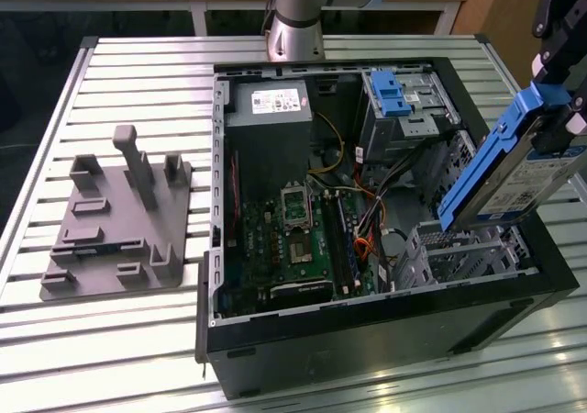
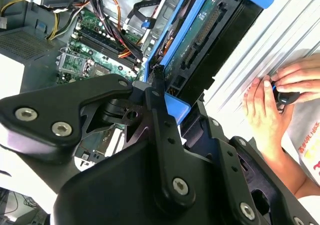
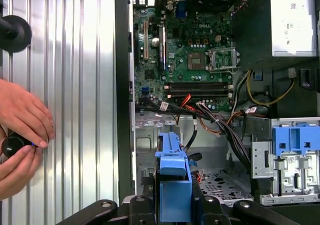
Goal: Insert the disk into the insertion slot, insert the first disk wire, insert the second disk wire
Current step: 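Insert the disk into the insertion slot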
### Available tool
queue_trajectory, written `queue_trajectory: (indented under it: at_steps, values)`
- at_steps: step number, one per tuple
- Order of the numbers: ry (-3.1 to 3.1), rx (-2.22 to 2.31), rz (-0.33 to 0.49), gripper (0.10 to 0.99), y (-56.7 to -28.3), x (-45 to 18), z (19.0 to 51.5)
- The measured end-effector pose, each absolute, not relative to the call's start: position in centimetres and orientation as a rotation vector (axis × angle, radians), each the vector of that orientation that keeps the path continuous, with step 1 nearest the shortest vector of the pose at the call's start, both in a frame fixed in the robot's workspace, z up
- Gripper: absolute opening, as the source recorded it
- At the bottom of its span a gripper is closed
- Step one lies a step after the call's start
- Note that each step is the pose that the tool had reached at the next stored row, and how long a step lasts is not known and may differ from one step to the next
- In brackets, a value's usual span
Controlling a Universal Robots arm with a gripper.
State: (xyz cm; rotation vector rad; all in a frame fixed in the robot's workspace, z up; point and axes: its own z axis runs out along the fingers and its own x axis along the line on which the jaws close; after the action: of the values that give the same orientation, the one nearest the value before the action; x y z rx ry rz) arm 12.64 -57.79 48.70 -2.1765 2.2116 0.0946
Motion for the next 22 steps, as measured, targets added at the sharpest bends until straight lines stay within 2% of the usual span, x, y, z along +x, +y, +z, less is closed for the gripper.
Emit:
queue_trajectory:
  at_steps: [22]
  values:
    - [2.207,-2.182,0.094,0.365,-57.12,11.88,47.90]
